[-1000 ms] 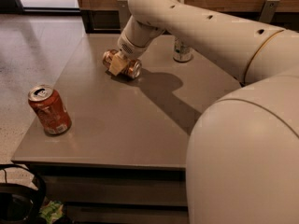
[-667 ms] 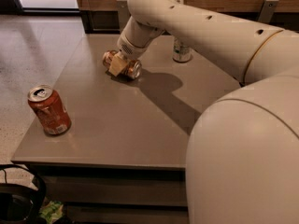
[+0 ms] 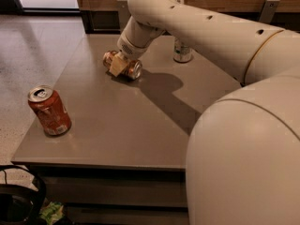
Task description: Knock orange can over
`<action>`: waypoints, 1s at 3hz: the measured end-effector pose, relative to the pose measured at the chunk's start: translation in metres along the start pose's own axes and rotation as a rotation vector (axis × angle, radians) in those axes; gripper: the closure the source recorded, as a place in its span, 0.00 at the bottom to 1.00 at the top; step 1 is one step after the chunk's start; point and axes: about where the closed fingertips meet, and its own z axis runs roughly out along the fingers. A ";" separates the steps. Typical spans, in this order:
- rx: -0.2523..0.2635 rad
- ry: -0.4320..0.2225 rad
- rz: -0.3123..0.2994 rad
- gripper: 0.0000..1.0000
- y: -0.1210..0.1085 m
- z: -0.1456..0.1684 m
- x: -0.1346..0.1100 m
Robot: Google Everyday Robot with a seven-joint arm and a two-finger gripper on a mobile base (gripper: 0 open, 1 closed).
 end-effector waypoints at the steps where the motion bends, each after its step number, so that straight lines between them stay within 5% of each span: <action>1: -0.003 0.002 -0.001 0.16 0.001 0.002 0.000; 2: -0.006 0.004 -0.002 0.00 0.002 0.004 0.000; 3: -0.006 0.004 -0.002 0.00 0.002 0.004 0.000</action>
Offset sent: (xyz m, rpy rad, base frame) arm -0.0004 0.0010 -0.0014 -0.0009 0.0021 0.0018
